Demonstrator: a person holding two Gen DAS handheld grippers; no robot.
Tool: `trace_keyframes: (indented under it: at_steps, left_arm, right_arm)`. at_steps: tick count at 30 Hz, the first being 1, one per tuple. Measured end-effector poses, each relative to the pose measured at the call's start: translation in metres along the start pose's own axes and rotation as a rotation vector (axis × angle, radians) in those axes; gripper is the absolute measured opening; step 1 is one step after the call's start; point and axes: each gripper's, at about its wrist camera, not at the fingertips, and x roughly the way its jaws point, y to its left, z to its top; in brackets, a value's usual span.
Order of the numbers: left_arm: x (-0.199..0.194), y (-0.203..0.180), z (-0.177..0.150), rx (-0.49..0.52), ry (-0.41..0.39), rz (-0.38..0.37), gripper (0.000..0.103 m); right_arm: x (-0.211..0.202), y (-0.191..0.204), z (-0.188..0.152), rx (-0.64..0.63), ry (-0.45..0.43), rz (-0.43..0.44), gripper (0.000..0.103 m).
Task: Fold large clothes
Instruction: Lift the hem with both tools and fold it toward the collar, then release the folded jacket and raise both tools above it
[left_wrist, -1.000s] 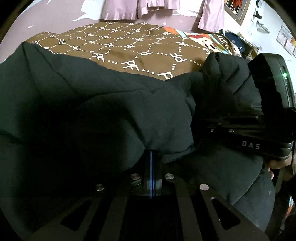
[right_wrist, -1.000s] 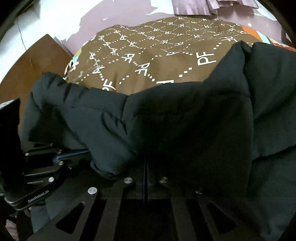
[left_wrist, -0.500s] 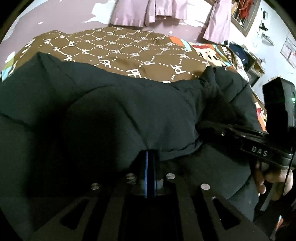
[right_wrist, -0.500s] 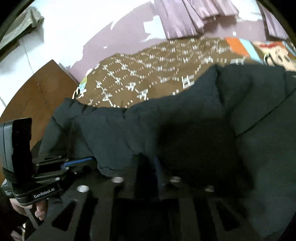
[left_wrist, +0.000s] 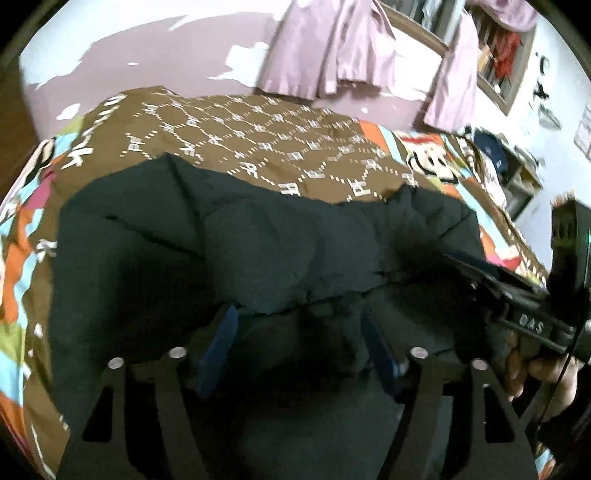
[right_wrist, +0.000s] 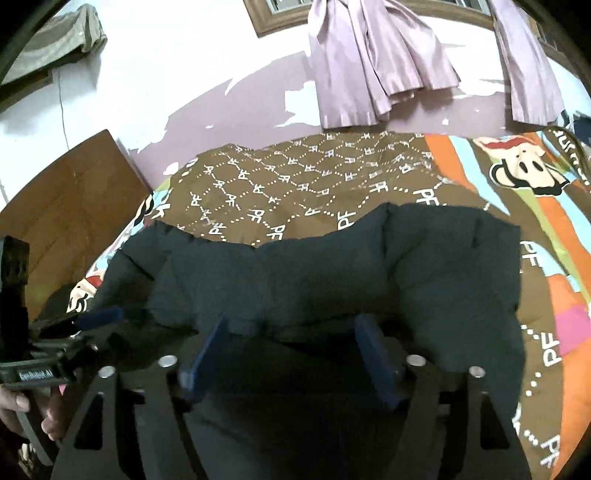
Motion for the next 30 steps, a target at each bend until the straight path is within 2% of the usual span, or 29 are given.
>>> trace_keyframes:
  at_steps: [1,3,10,15,21,25,30]
  left_arm:
    - [-0.006,0.000,0.000,-0.010,-0.009,0.003,0.077]
    - [-0.020,0.000,0.000,-0.027,-0.029,0.009,0.083]
    - [-0.062,-0.015,-0.015,-0.014,-0.042,0.037,0.084]
    - [-0.105,-0.026,-0.029,-0.003,-0.093,0.037,0.084]
    - [-0.148,-0.040,-0.036,0.018,-0.072,0.051,0.085]
    - [-0.179,-0.048,-0.039,0.019,-0.073,0.038,0.096]
    - [-0.219,-0.061,-0.043,0.035,-0.073,0.035,0.099]
  right_arm:
    - [-0.006,0.003,-0.001,-0.005,-0.004,-0.004,0.081]
    - [-0.019,0.008,-0.002,-0.011,-0.016,-0.008,0.088]
    - [-0.072,0.026,-0.007,-0.019,-0.051,-0.028,0.092]
    - [-0.114,0.043,-0.015,-0.042,-0.072,-0.035,0.094]
    - [-0.162,0.058,-0.025,-0.052,-0.099,-0.032,0.096]
    - [-0.189,0.070,-0.032,-0.055,-0.103,-0.022,0.098]
    - [-0.224,0.089,-0.042,-0.072,-0.119,-0.001,0.103]
